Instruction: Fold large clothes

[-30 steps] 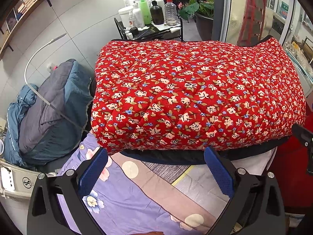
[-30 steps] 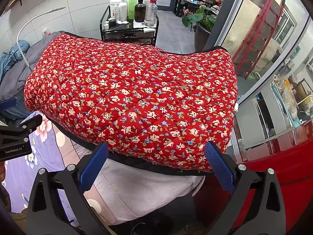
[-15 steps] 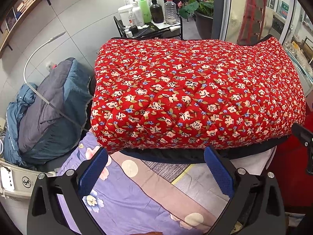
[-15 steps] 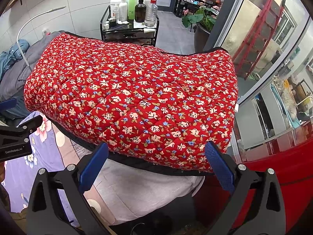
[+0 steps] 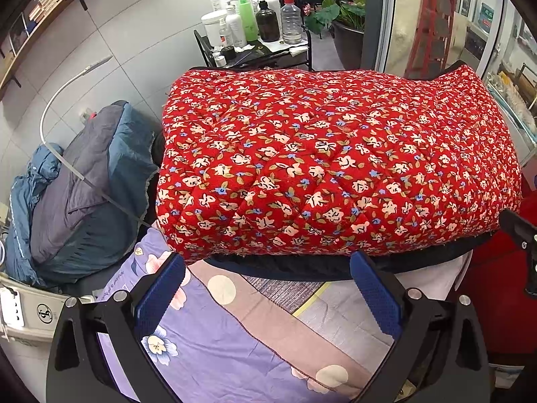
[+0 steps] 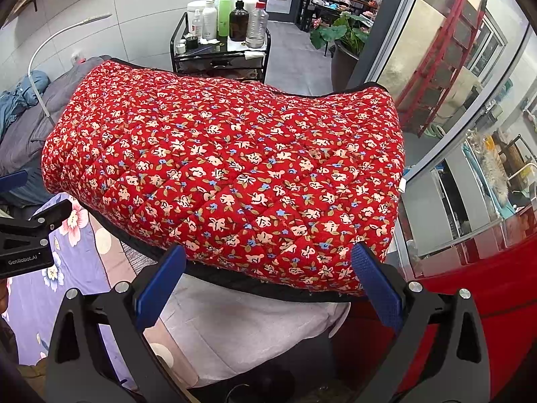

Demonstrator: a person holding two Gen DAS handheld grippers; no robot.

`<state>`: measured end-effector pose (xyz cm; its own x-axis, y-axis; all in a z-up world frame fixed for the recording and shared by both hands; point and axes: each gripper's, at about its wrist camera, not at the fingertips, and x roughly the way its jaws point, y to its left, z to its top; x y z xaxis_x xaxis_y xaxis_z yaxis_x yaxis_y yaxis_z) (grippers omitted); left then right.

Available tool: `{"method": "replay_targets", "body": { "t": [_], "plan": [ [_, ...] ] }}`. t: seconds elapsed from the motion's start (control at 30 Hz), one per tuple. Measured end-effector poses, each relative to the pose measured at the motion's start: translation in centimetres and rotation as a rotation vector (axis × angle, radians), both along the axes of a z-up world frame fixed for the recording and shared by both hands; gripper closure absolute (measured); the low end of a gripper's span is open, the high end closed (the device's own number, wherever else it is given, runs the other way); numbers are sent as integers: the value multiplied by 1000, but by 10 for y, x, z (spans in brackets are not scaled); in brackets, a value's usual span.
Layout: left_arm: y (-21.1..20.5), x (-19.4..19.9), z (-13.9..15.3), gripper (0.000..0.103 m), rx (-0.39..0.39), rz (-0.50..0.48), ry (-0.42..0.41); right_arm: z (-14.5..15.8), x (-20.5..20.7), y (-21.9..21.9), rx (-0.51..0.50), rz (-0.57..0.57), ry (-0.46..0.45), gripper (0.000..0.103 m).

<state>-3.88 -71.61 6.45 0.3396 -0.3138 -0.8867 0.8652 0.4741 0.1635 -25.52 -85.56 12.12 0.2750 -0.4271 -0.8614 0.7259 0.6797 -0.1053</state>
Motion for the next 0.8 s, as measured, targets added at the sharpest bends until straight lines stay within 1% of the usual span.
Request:
{"method": "replay_targets", "body": {
  "t": [0.4,0.6,0.8],
  "plan": [
    [0,-3,0,6,-1,-5,-10,-2,-3,-2,4,0,-5,6],
    [5,-4,5,6,-52,-4,8,-2,-3,-3,4,0,-7,6],
    [4,-7,2,6,-18,-9,-4,-3,-2,-3,4,2,-5,6]
  ]
}}
